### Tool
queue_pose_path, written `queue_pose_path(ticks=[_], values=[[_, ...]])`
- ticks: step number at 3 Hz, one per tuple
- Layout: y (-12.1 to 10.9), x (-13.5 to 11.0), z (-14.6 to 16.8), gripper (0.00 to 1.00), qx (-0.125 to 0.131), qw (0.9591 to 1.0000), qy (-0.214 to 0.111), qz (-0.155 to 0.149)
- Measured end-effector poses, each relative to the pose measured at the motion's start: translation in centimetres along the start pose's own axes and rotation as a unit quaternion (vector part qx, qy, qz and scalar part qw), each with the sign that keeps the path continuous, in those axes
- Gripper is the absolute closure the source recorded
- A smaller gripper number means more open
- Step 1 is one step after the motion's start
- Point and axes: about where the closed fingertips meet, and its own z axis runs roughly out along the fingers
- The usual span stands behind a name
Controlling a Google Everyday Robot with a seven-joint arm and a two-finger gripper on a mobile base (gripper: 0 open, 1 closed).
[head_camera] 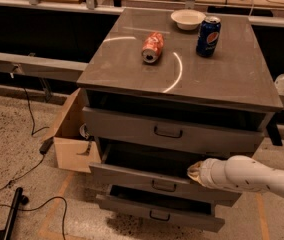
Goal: Open middle drawer
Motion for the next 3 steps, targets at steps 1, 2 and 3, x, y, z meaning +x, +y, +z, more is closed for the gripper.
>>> queue_pose_path(ticks=[1,2,3], values=[[-0.2,0.2,0.9,1.00,-0.011,0.9999,0.003,-0.006],[0.1,0.5,1.0,1.00,-0.028,0.9995,0.007,-0.015],[1.1,1.3,0.7,1.00,-0.050,0.9985,0.011,-0.019]])
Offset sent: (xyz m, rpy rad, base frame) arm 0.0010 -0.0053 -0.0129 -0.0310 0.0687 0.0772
